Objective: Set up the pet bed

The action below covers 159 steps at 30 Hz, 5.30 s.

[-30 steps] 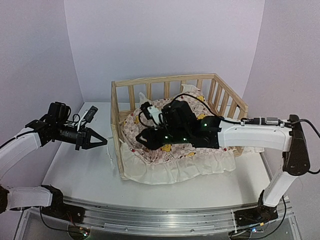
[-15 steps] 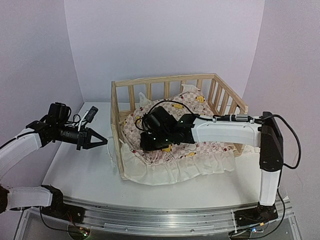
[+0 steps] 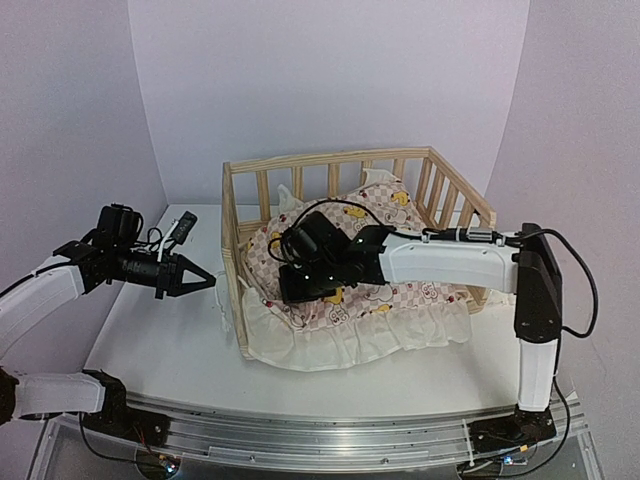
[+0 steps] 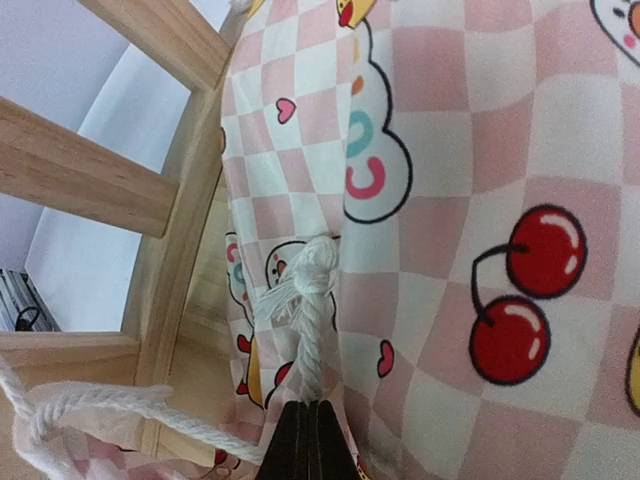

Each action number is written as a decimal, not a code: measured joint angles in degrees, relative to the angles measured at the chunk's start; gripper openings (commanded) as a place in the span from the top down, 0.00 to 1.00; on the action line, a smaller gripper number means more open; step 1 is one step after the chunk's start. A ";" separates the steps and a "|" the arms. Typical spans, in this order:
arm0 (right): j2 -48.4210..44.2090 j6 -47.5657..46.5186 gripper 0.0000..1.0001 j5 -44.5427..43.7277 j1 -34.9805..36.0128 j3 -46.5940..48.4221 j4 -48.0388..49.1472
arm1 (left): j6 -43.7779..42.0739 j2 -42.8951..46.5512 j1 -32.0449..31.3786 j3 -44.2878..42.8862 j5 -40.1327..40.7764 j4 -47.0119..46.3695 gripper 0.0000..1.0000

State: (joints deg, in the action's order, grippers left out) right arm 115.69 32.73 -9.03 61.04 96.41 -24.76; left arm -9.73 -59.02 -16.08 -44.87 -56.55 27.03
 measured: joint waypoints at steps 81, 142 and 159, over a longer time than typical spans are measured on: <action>5.06 -30.03 0.61 0.40 16.63 3.95 17.77 | 33.70 -4.00 -0.04 11.20 -7.00 -13.45 1.00; -9.19 -9.61 0.66 -11.11 16.35 -22.09 35.85 | -16.80 6.97 -0.66 12.94 -1.52 -12.18 0.53; -9.41 -11.07 0.66 -11.46 16.35 -22.20 35.87 | -25.86 -0.97 -11.48 23.62 6.37 -27.47 0.63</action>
State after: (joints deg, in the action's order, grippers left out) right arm 106.28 21.65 -20.50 77.38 74.22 11.11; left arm -35.59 -60.00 -27.55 -21.26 -50.18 -0.44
